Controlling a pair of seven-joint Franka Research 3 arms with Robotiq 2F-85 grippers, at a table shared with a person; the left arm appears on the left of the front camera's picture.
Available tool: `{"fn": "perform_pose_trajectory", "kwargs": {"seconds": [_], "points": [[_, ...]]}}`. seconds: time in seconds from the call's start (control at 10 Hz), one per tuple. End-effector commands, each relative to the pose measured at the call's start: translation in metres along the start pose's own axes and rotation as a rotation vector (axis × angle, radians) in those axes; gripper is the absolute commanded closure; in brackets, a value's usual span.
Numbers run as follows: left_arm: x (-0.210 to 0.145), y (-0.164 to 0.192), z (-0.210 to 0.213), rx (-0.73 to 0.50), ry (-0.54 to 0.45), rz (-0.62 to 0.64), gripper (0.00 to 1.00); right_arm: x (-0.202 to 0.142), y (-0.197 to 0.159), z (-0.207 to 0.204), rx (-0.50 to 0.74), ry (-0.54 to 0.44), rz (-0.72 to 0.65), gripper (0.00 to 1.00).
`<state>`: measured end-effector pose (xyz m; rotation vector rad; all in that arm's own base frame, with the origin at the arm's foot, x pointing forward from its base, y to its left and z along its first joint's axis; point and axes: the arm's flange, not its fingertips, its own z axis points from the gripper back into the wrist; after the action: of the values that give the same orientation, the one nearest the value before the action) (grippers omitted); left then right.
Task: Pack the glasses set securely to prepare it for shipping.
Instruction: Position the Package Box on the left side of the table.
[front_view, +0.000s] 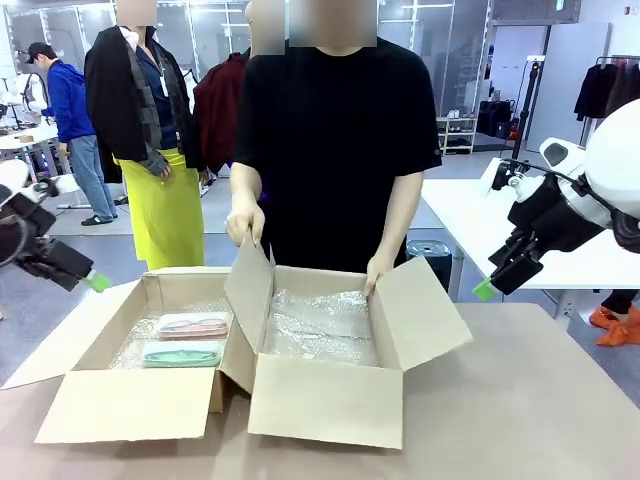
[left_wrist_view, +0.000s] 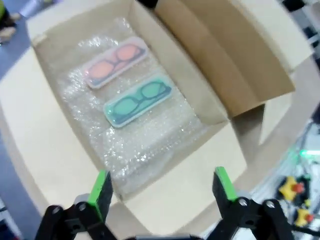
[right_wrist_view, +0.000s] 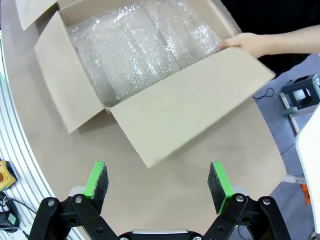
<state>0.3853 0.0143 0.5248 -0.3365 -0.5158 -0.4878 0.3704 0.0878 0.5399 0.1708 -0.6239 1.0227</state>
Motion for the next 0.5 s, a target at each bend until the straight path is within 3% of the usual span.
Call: {"fn": "perform_pose_trajectory", "kwargs": {"seconds": [0.0, 0.1, 0.3, 0.4], "points": [[0.007, -0.038, 0.015, 0.051, 0.081, -0.061, 0.00, 0.002, 0.002, 0.000, -0.007, 0.004, -0.001, 0.00], [0.017, -0.057, 0.018, 0.034, 0.195, -0.063, 0.00, 0.002, 0.002, 0.000, -0.007, 0.004, -0.001, 0.00], [0.032, -0.079, 0.022, -0.012, 0.319, -0.100, 0.00, 0.002, 0.002, 0.000, -0.007, 0.004, -0.001, 0.00], [0.036, -0.086, 0.023, -0.050, 0.334, -0.141, 0.00, 0.002, 0.002, 0.000, -0.007, 0.004, -0.001, 0.00]]}}
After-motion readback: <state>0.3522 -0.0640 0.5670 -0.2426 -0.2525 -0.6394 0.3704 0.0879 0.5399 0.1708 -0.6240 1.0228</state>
